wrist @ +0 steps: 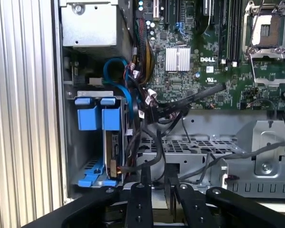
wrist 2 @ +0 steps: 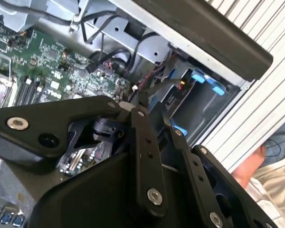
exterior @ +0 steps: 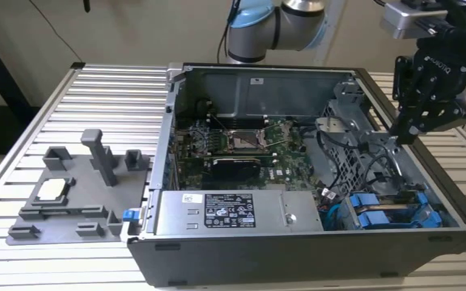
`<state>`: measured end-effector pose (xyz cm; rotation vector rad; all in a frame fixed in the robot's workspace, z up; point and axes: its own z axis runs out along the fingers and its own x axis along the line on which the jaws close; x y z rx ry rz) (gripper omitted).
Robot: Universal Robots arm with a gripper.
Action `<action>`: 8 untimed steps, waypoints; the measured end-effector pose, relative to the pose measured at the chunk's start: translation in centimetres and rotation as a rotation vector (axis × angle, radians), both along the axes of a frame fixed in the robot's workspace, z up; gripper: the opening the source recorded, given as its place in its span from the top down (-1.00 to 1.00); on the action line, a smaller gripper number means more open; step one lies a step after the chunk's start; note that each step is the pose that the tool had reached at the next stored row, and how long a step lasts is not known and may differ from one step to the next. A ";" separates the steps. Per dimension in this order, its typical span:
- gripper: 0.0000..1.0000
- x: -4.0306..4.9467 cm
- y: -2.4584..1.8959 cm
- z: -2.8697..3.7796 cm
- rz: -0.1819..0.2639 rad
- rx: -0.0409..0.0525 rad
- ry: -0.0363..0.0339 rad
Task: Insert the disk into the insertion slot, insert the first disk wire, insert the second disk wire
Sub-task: 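Insert the second disk wire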
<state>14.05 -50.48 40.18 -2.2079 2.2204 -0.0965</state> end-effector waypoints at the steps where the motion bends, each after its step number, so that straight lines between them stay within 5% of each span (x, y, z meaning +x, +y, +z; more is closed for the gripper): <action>1: 0.47 -0.41 0.03 -0.02 0.000 -0.0002 -0.0001; 5: 0.47 -2.22 0.30 -0.20 0.000 -0.0016 -0.0017; 8: 0.47 -3.36 0.45 -0.30 0.000 -0.0115 -0.0021</action>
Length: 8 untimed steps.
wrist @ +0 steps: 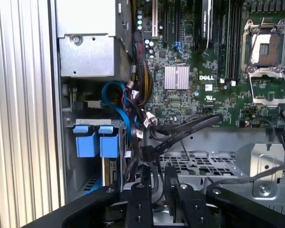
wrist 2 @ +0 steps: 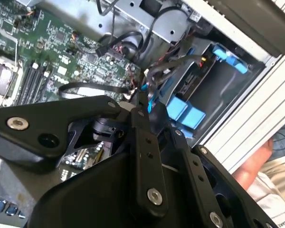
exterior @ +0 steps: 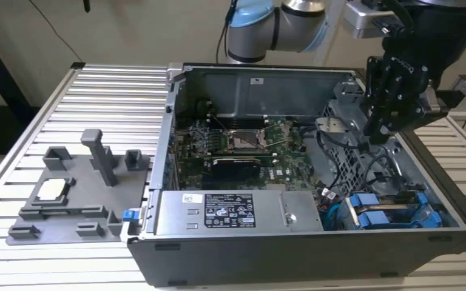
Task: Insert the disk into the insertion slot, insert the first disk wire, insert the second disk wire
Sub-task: 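Insert the second disk wire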
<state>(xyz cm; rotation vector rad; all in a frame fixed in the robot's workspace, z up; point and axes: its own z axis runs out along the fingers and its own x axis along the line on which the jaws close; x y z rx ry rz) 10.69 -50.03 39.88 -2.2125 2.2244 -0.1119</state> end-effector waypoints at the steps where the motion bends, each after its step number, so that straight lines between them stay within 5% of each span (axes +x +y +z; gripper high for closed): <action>1: 0.47 -0.23 0.07 -0.05 0.000 -0.0055 0.0000; 8: 0.47 -1.22 0.85 -0.35 0.014 -0.0554 -0.0003</action>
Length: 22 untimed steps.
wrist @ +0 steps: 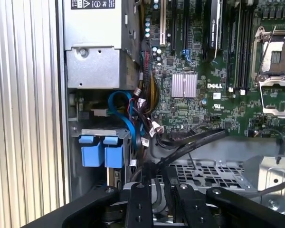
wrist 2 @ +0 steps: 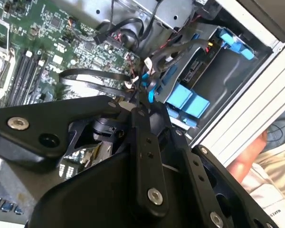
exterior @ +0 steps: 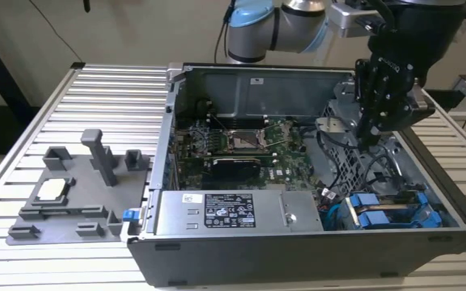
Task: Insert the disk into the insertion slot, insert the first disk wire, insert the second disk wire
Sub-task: 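Insert the second disk wire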
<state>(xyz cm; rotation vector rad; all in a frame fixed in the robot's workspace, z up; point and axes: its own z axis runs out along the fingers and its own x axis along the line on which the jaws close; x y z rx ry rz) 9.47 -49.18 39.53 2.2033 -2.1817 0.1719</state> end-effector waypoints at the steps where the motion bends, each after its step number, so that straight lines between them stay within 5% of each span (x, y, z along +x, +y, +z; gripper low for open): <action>1: 0.47 -0.12 0.11 -0.05 0.002 -0.0064 0.0000; 5: 0.47 -0.52 0.35 -0.21 0.014 -0.0375 -0.0001; 12: 0.47 -0.87 0.72 -0.87 0.059 -0.0580 -0.0020; 17: 0.47 -1.02 0.73 -1.00 0.087 -0.1006 -0.0025; 22: 0.47 -1.02 0.72 -1.00 0.087 -0.1058 -0.0026</action>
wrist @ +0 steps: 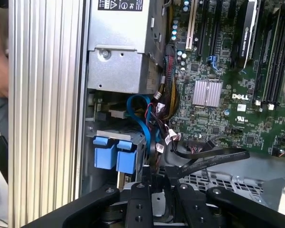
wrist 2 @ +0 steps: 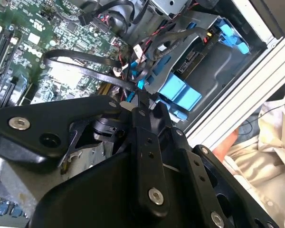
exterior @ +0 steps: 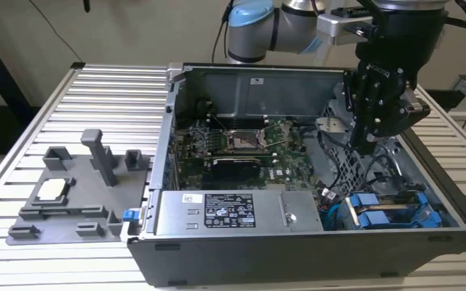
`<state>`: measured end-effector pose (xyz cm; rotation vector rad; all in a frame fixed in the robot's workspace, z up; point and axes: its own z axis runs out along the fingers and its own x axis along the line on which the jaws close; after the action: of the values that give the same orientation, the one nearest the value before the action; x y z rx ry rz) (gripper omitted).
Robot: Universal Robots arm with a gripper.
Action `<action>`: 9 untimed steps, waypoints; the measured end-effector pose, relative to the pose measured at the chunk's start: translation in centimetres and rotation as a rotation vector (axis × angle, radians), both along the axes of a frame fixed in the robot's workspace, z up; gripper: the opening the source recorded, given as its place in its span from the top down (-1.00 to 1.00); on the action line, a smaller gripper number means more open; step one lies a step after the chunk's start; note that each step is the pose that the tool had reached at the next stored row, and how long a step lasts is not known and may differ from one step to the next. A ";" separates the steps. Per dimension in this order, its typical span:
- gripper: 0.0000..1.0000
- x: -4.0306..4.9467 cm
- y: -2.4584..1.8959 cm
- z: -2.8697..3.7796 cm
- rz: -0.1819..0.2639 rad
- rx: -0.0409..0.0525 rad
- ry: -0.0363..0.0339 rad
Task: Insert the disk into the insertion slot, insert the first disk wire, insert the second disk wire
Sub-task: 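Insert the second disk wire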
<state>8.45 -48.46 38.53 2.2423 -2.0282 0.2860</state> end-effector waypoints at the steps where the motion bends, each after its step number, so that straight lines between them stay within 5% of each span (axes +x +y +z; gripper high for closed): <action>1: 0.47 0.00 0.00 0.00 0.000 -0.0001 0.0000; 9: 0.67 0.00 0.00 -0.01 0.000 -0.0007 0.0000</action>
<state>8.45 -48.46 38.53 2.2420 -2.0278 0.2866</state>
